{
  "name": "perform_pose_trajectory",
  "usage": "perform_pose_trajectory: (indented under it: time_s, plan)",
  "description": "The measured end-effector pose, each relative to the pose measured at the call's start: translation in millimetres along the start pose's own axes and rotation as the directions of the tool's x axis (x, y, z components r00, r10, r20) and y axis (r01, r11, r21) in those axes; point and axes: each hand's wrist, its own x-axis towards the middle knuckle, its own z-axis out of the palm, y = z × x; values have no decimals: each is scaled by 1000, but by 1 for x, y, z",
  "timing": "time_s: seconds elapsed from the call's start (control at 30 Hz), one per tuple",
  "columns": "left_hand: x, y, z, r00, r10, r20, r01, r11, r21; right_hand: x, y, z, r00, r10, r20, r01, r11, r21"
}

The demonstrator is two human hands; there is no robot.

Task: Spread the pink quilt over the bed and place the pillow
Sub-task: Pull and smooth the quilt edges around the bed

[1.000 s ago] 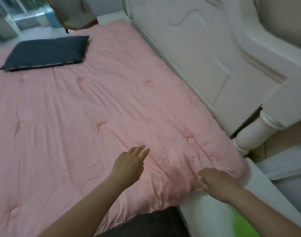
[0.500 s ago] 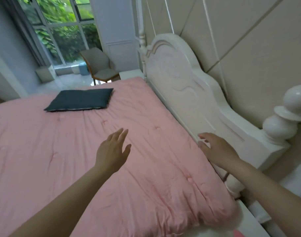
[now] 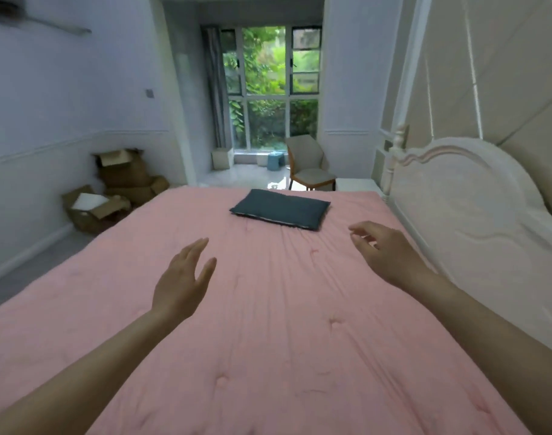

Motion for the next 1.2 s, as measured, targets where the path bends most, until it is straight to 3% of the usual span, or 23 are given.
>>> perform_pose_trajectory:
  time_s: [0.1, 0.27, 0.47, 0.67, 0.83, 0.97, 1.2]
  plan:
    - [-16, -90, -74, 985, -119, -123, 117, 993, -24, 25, -83, 29, 993, -115, 24, 114, 993, 16]
    - [-60, -240, -194, 893, -352, -279, 358, 933, -32, 51, -220, 122, 954, -277, 117, 265, 958, 111]
    - [-114, -355, -262, 787, -501, -361, 528, 849, -28, 74, -344, 242, 876, -411, 254, 369, 908, 199]
    - [-146, -473, -287, 673, -617, -407, 672, 740, -11, 111, -441, 375, 793, -491, 360, 405, 867, 290]
    - [-140, -585, -297, 591, -714, -376, 776, 631, 21, 134, -514, 515, 729, -477, 491, 347, 876, 336]
    - [-133, -660, -295, 570, -751, -335, 807, 588, 55, 136, -558, 604, 691, -442, 572, 300, 895, 329]
    - [-125, -811, -260, 625, -768, -139, 781, 616, 104, 110, -576, 745, 639, -244, 729, 208, 968, 142]
